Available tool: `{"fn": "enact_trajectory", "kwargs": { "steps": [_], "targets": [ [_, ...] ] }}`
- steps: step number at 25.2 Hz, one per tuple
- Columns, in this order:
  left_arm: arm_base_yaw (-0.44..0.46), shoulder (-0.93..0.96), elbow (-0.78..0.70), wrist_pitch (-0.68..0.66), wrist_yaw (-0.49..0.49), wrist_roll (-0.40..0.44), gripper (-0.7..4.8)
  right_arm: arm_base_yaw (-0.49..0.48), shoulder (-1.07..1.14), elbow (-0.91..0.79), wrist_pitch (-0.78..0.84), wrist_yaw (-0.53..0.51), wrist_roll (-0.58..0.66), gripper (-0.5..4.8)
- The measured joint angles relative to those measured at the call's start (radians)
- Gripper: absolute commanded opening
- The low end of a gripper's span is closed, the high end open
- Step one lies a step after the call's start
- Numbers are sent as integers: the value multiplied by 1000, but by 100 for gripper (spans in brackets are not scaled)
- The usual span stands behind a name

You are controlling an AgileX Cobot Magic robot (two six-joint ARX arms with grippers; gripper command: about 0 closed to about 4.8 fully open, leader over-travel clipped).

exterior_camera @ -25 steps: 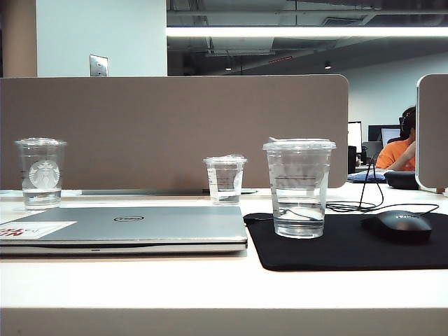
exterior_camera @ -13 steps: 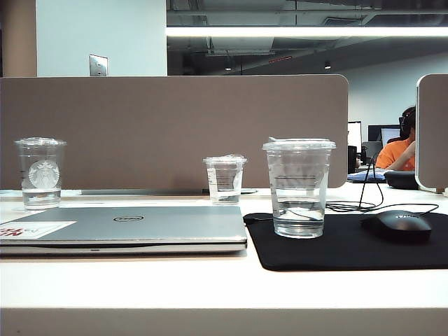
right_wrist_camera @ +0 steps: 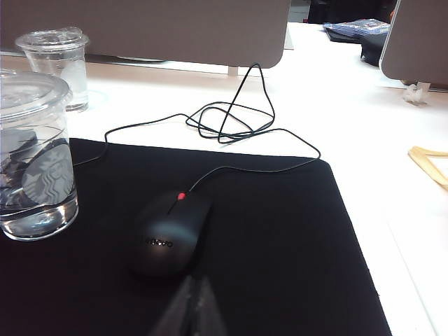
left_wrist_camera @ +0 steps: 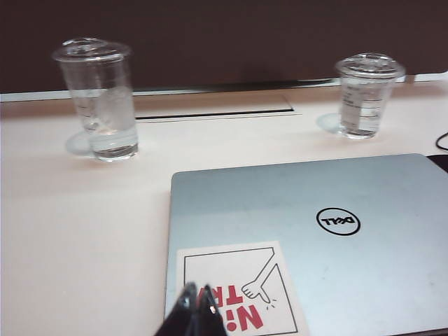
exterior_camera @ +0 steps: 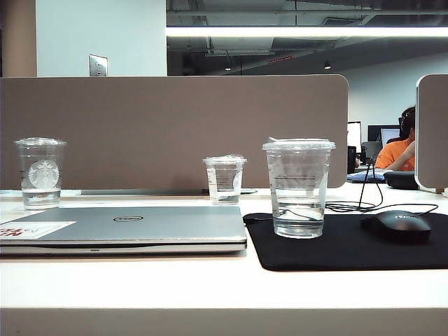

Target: Pick up the coffee cup on the middle and place it on the right side of the laptop.

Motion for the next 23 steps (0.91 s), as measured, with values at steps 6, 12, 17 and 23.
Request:
{"fn": "enact_trajectory", "kwargs": {
  "steps": [6, 12, 17, 23],
  "targets": [
    [-39, 0, 0, -66, -22, 0, -5, 0, 0, 0, -1, 0, 0, -4],
    [-38, 0, 0, -97, -22, 0, -5, 0, 0, 0, -1, 1, 0, -4],
    [-38, 0, 0, -98, -22, 0, -5, 0, 0, 0, -1, 1, 0, -4],
    [-38, 0, 0, -98, -22, 0, -5, 0, 0, 0, -1, 0, 0, -4]
  ]
}}
